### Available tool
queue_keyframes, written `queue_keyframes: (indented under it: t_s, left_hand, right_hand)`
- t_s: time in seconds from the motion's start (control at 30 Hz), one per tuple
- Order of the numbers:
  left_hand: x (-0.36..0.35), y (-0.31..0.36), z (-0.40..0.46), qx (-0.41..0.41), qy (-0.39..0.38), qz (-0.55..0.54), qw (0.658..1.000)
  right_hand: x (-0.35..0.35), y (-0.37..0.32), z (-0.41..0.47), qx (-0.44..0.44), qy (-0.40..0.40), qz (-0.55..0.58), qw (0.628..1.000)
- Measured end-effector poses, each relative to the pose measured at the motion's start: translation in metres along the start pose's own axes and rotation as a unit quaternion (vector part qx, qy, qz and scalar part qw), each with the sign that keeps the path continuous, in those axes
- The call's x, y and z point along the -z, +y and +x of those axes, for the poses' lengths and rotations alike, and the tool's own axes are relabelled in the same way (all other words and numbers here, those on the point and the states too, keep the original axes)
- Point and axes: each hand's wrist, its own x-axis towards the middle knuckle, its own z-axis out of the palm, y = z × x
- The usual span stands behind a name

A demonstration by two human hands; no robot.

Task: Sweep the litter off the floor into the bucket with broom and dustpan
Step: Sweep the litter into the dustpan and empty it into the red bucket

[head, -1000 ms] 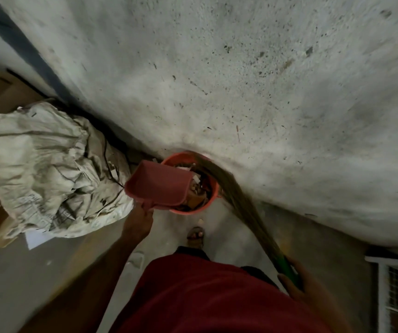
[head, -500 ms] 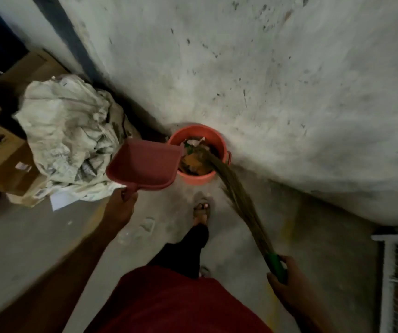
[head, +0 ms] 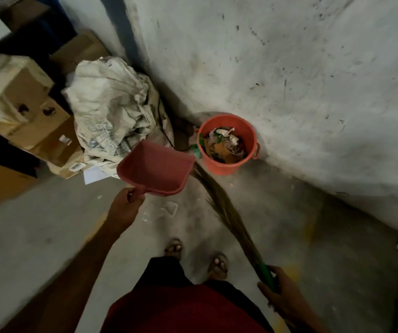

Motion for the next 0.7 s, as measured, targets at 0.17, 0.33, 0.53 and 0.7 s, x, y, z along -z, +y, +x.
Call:
queue_keyframes:
  t_s: [0.17,0.33,0.53,0.7]
  left_hand:
    - [0.043,-0.049,0.016,0.022,0.041,0.005,0.999]
    - [0.093,-0.100,0.027,0.048,0.101,0.032,0.993]
    - [0.111,-0.172,0.052,0.129,0.124,0.067,0.982]
    - [0.060,-0.208,0.076,0.159,0.159,0.070,0.972]
  right_hand:
    - [-0.028,-0.030,0.020,-0.014,-0.044,-0.094,0.994]
    - [-0.078,-0.063,0.057,0.002,-0.095,-0.242,0.966]
    - [-0.162,-0.118,0.146,0.040,-0.153,-0.259,0.953]
    - [-0.232,-0.138,0.253,0.048,-0.149,-0.313,0.937]
